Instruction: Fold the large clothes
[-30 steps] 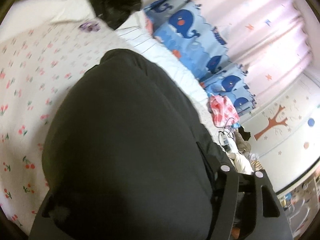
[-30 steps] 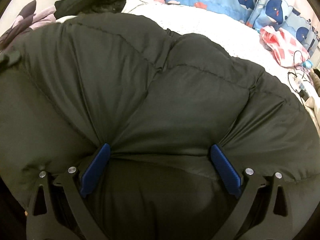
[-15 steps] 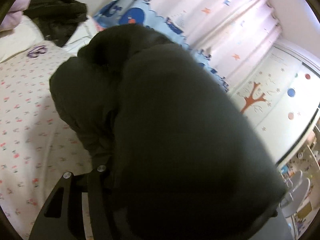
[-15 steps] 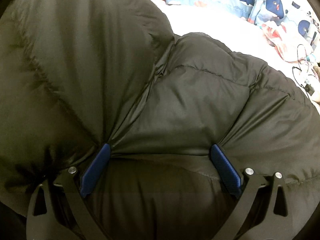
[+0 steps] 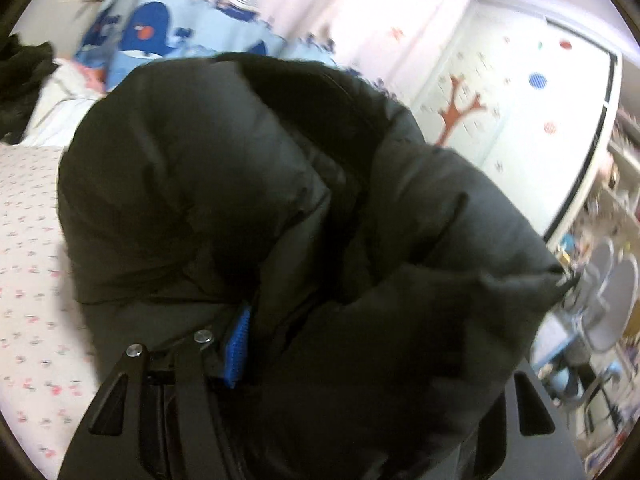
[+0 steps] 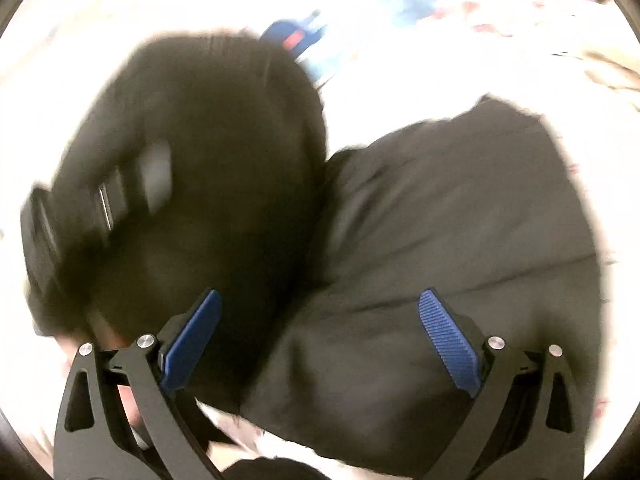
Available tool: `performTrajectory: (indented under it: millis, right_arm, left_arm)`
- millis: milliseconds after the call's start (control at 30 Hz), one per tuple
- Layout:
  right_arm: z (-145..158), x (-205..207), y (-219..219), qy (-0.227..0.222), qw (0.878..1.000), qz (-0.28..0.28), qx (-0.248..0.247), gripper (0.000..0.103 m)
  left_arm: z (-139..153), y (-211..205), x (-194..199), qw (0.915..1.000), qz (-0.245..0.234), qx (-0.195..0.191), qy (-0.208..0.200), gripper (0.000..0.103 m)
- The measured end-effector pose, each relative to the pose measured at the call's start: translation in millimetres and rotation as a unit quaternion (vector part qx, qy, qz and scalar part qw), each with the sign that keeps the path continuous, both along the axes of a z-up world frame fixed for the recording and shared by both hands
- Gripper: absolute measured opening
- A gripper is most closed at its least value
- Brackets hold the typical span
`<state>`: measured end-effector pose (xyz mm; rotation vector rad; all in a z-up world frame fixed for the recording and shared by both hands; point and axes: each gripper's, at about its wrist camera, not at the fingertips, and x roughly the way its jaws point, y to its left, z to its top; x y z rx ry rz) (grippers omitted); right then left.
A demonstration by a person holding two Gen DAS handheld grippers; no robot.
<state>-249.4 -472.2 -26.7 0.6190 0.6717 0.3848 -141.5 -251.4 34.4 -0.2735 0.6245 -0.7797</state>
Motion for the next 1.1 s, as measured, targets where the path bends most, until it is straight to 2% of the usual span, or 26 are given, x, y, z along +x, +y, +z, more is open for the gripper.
performTrajectory:
  millis: [67, 133, 200, 267, 333, 400, 467, 500, 533, 567, 600, 633, 700, 733, 767, 833, 900, 933, 1000, 1100]
  right_arm:
    - [27.7, -2.7, -35.4, -0.015, 0.999, -0.043, -0.022, 0.096]
    - [62.1, -1.7, -50.6, -0.04, 0.996, -0.057, -0.047, 0.096]
    - [107.5, 6.3, -47.3, -0.072, 0.992, -0.053, -0.094, 0.096]
    - [146.3, 32.0, -24.5, -0.077, 0.981, -0.025, -0.174, 0.096]
    - [158.6, 59.9, 0.6, -0.051, 0.97, 0.009, -0.237, 0.096]
    - [152.3, 99.5, 30.3, 0.002, 0.963, 0.082, -0.258, 0.096]
    - [141.2, 130.7, 48.4, 0.036, 0.948, 0.121, -0.293, 0.096]
    - [135.2, 134.6, 62.6, 0.047, 0.934, 0.134, -0.329, 0.095]
    - [128.5, 137.4, 72.4, 0.056, 0.918, 0.145, -0.365, 0.084]
    - [119.6, 139.6, 81.3, 0.072, 0.897, 0.152, -0.409, 0.07]
    - [114.5, 134.9, 86.1, 0.081, 0.888, 0.148, -0.427, 0.04]
    - [109.7, 124.5, 90.2, 0.083, 0.881, 0.143, -0.443, 0.026]
    - [105.7, 112.0, 91.9, 0.079, 0.87, 0.138, -0.467, 0.018]
    - [104.9, 105.0, 89.9, 0.072, 0.867, 0.128, -0.477, 0.016]
    - [105.6, 99.8, 86.1, 0.067, 0.867, 0.119, -0.48, 0.015]
    - [110.0, 87.9, 72.4, 0.05, 0.875, 0.093, -0.473, 0.013]
    - [112.8, 67.3, 49.5, 0.042, 0.889, 0.059, -0.453, 0.013]
    - [109.4, 63.8, 34.1, 0.045, 0.894, 0.044, -0.444, 0.013]
    - [98.9, 60.3, 5.6, 0.057, 0.902, 0.011, -0.427, 0.013]
    - [65.6, 49.7, -40.3, 0.09, 0.926, -0.04, -0.364, 0.013]
  left_arm:
    - [-12.4, -26.8, -1.5, 0.9998, -0.016, 0.015, 0.002, 0.057]
    - [-22.5, -47.1, -3.2, 0.9993, -0.027, 0.027, 0.005, 0.057]
    - [-32.2, -67.0, -5.5, 0.998, -0.039, 0.049, 0.005, 0.057]
    - [-37.2, -79.7, -9.1, 0.9965, -0.049, 0.067, -0.003, 0.057]
    - [-38.5, -85.3, -7.3, 0.995, -0.058, 0.081, -0.011, 0.059]
    - [-40.6, -85.4, -9.2, 0.9929, -0.07, 0.094, -0.015, 0.06]
    - [-40.3, -82.6, -10.0, 0.9915, -0.078, 0.103, -0.017, 0.061]
    - [-38.7, -78.2, -8.4, 0.9911, -0.081, 0.104, -0.017, 0.062]
    - [-37.8, -74.7, -9.2, 0.9904, -0.086, 0.107, -0.015, 0.065]
    - [-36.1, -73.3, -6.9, 0.99, -0.09, 0.108, -0.013, 0.066]
    - [-33.4, -70.7, -1.3, 0.9893, -0.098, 0.108, -0.009, 0.067]
    - [-31.7, -68.6, 2.0, 0.9884, -0.107, 0.108, -0.003, 0.067]
    - [-26.5, -57.0, -2.9, 0.9854, -0.13, 0.11, 0.01, 0.067]
    - [-20.1, -51.7, -12.6, 0.9847, -0.138, 0.105, 0.015, 0.07]
    - [-14.8, -41.6, -16.4, 0.9843, -0.147, 0.096, 0.02, 0.073]
    - [-2.7, -17.3, -21.1, 0.9862, -0.147, 0.071, 0.027, 0.081]
    - [7.8, 11.6, -18.1, 0.9907, -0.127, 0.033, 0.036, 0.088]
    - [12.3, 31.2, -10.6, 0.9938, -0.103, 0.01, 0.042, 0.093]
    - [12.1, 42.4, 1.6, 0.9964, -0.065, -0.012, 0.053, 0.096]
    - [-3.3, 49.9, 40.3, 0.9944, -0.02, -0.024, 0.101, 0.096]
